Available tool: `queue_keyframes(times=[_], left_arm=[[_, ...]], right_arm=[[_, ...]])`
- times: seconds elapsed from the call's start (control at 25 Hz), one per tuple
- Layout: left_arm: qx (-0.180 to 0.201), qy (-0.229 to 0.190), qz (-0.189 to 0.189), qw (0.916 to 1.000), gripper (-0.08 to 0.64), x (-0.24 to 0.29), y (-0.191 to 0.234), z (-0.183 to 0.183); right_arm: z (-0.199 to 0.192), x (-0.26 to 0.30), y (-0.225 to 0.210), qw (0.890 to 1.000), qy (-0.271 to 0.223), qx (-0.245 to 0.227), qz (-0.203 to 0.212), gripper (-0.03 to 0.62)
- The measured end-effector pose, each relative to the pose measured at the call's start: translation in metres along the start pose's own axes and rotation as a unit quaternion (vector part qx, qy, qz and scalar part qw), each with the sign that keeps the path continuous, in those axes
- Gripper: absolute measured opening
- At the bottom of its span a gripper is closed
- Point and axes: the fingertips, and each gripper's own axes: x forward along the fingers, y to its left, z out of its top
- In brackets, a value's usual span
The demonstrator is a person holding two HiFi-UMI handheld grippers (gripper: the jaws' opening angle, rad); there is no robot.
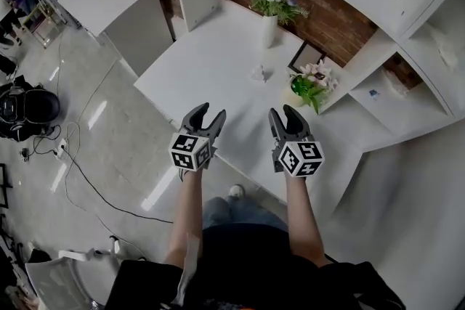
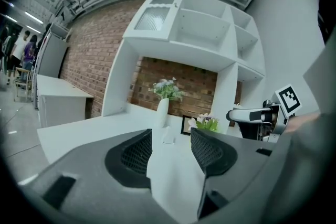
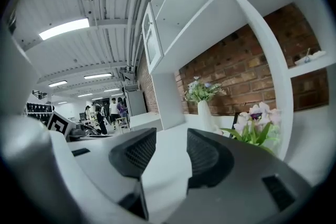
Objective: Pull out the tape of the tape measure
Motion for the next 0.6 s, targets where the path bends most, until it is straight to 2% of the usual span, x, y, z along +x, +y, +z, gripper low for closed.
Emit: queue_keyframes(times=[0.24, 0.4, 0.6], left_arm=[[0.014, 0.018, -0.020, 0.9995, 0.202, 0.040, 0.006, 0.009], [0.011, 0.030, -0.041, 0.9987, 0.202, 0.063, 0.008, 0.006], [0.044, 0.054, -0.076, 0.9947, 0.202, 0.104, 0.008, 0.006]], right_arm=[[0.004, 0.025, -0.021, 1.000, 0.005, 0.015, -0.008, 0.163], [0.003, 0.037, -0.029, 1.000, 0.007, 0.023, -0.015, 0.163], [0.000, 0.047, -0.036, 0.999, 0.017, 0.027, -0.019, 0.163]])
